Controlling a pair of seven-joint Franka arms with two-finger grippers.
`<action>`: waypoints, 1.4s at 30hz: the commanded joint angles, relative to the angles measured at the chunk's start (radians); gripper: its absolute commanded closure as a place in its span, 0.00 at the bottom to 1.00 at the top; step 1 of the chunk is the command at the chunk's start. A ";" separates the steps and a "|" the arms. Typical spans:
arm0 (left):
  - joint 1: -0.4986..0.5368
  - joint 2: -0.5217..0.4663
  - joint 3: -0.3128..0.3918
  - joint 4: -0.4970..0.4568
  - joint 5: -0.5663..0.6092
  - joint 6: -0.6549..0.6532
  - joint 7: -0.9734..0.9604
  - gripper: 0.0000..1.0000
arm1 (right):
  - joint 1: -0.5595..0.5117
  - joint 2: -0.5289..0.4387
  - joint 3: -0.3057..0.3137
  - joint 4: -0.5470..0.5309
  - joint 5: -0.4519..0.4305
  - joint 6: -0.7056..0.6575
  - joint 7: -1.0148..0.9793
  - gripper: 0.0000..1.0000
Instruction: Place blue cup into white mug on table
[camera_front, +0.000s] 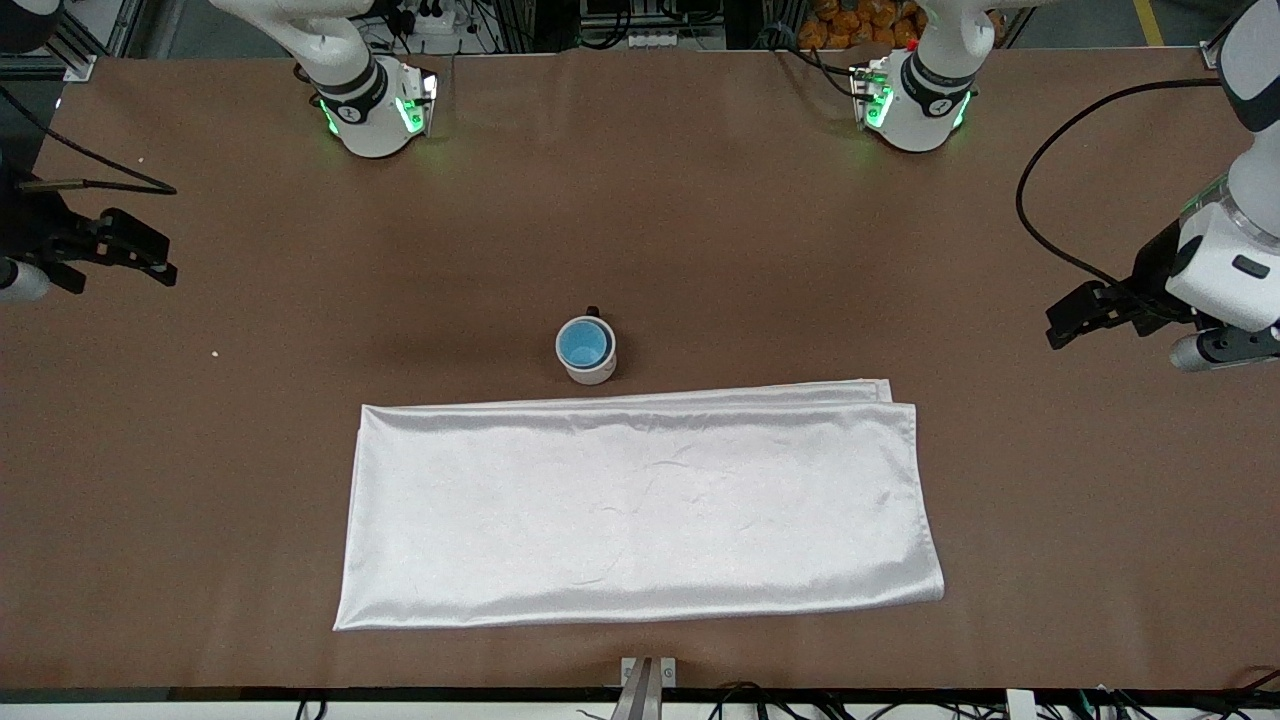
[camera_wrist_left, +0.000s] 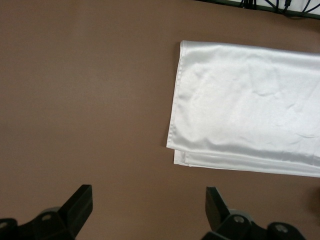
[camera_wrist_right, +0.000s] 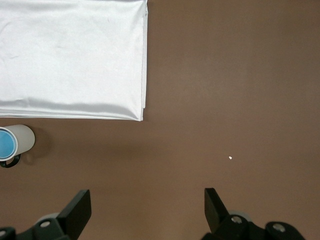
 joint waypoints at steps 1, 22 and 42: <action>0.010 -0.036 -0.014 -0.017 0.000 -0.028 0.018 0.00 | -0.006 0.003 0.004 0.010 -0.011 -0.007 0.002 0.00; 0.009 -0.069 -0.013 -0.022 0.000 -0.051 0.029 0.00 | -0.007 0.002 0.004 0.010 -0.010 -0.013 0.002 0.00; 0.009 -0.065 -0.007 -0.016 -0.001 -0.050 0.066 0.00 | -0.006 0.002 0.004 0.012 -0.005 -0.013 0.004 0.00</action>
